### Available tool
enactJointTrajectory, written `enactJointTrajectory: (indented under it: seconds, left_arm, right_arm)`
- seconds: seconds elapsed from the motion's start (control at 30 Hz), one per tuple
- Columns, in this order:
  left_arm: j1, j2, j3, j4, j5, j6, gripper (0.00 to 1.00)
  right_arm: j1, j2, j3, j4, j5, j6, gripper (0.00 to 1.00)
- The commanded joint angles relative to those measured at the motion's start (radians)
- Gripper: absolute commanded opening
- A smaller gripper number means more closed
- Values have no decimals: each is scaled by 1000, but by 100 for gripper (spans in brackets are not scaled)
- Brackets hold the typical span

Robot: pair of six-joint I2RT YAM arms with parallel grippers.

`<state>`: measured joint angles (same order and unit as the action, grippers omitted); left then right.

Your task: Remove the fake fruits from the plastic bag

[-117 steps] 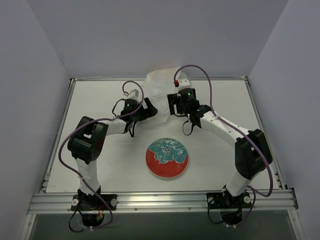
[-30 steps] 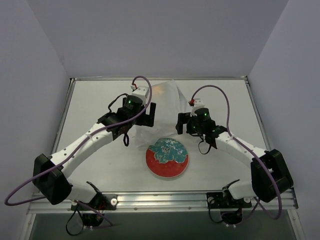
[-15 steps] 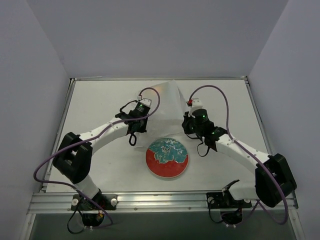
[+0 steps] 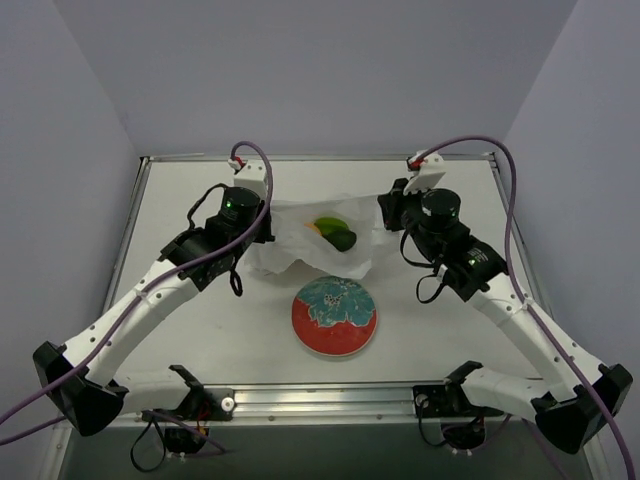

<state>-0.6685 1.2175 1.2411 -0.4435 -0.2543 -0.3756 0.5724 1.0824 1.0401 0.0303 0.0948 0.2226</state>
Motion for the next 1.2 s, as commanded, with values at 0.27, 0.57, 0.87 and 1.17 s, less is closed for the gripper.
enactJointTrajectory:
  seconds: [0.27,0.57,0.87,1.17]
  left_arm:
    - [17,102,57,-57,-112,24,2]
    - [83,220,124,5,-62,15,2]
    - [104,300,120,12,-2,-14,2]
    - [118,339,11,62,-23,-49,2]
  right_arm:
    - [-178,252,190,22,45,-32,0]
    - [-190,268,259,16,106,-45,0]
    - [-197,249,200,-17,131,-36,0]
    - [-281,494,24,227,-3,92,0]
